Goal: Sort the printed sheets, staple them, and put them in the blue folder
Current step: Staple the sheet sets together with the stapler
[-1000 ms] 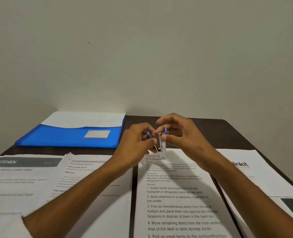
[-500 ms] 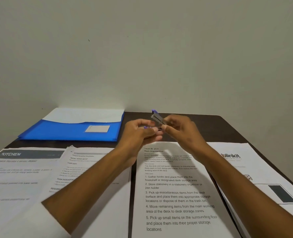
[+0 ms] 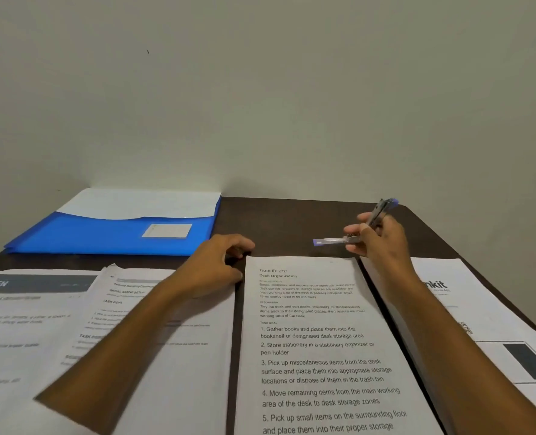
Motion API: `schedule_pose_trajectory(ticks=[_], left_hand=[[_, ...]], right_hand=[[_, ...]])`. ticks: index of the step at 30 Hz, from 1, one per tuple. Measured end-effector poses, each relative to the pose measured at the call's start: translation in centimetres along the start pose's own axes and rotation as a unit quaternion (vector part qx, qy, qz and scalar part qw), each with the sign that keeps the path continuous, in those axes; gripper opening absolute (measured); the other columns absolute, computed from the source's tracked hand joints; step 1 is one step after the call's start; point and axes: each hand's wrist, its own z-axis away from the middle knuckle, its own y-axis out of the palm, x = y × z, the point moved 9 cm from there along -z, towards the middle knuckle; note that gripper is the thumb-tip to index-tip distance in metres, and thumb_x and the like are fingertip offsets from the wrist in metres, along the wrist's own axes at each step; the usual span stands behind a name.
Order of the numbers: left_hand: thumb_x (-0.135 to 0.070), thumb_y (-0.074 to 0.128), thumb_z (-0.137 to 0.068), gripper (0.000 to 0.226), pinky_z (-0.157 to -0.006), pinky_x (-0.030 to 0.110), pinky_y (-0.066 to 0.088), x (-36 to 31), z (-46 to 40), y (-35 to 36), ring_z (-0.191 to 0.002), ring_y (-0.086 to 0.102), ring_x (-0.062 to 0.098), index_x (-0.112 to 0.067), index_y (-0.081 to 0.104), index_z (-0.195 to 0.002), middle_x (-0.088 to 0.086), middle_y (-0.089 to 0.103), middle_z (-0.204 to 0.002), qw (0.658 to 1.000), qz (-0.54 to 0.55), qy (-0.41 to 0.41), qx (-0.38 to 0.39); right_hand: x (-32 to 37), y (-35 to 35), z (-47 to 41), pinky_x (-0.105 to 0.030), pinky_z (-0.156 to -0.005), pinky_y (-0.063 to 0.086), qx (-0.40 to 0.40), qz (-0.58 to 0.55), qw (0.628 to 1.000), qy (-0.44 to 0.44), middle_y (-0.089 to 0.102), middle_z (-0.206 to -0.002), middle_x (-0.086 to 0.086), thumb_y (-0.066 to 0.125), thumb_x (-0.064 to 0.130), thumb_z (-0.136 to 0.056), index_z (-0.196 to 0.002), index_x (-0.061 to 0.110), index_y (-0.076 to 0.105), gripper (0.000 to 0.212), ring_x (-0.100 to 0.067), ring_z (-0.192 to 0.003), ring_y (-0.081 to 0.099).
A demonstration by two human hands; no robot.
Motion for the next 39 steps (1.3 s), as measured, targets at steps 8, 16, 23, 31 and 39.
schedule_pose_trajectory(ticks=[8,16,23,31,39], left_hand=[[-0.019,0.080,-0.082,0.047,-0.099,0.020,0.044,0.1,0.0,0.6,-0.123,0.056,0.001,-0.035,0.068,-0.125,-0.018,0.063,-0.130,0.999,0.017,0.020,0.023],[-0.010,0.079,-0.089,0.050,-0.089,0.009,0.039,0.5,0.0,0.7,-0.120,0.053,-0.006,-0.033,0.065,-0.131,-0.023,0.059,-0.131,0.999,0.019,0.015,0.026],[-0.019,0.081,-0.090,0.049,-0.087,0.008,0.042,0.5,0.3,1.0,-0.120,0.054,-0.007,-0.037,0.062,-0.131,-0.028,0.057,-0.130,0.999,0.025,0.009,0.023],[-0.014,0.082,-0.088,0.054,-0.095,0.008,0.040,0.6,0.0,0.7,-0.125,0.051,-0.010,-0.036,0.063,-0.135,-0.026,0.057,-0.137,0.998,0.026,0.015,0.051],[-0.020,0.086,-0.086,0.061,-0.103,0.017,0.042,0.9,0.2,0.6,-0.129,0.053,-0.002,-0.039,0.060,-0.137,-0.026,0.056,-0.138,0.999,0.012,0.005,0.045]], right_hand=[[-0.5,-2.0,0.1,-0.041,-0.072,0.064,-0.027,0.050,0.997,0.044,0.078,-0.084,-0.008,0.050,0.016,-0.108,-0.112,0.014,0.062,0.013,-0.025,-0.083,0.075],[0.6,-2.0,0.5,-0.042,-0.063,0.063,0.011,0.279,0.960,0.037,0.076,-0.072,-0.008,0.055,0.014,-0.099,-0.083,0.007,0.059,0.018,-0.029,-0.065,0.073],[0.9,-2.2,0.5,-0.053,-0.069,0.063,0.003,0.364,0.931,0.002,0.072,-0.075,-0.009,0.051,0.032,-0.087,-0.078,0.013,0.059,0.022,-0.035,-0.066,0.070],[1.1,-1.5,0.8,-0.052,-0.070,0.064,0.004,0.380,0.925,-0.005,0.071,-0.078,-0.011,0.061,0.023,-0.098,-0.078,0.012,0.057,0.022,-0.032,-0.067,0.072],[0.8,-1.1,0.5,-0.051,-0.071,0.064,0.007,0.374,0.927,-0.018,0.072,-0.078,-0.010,0.060,0.024,-0.100,-0.083,0.011,0.060,0.021,-0.031,-0.066,0.071]])
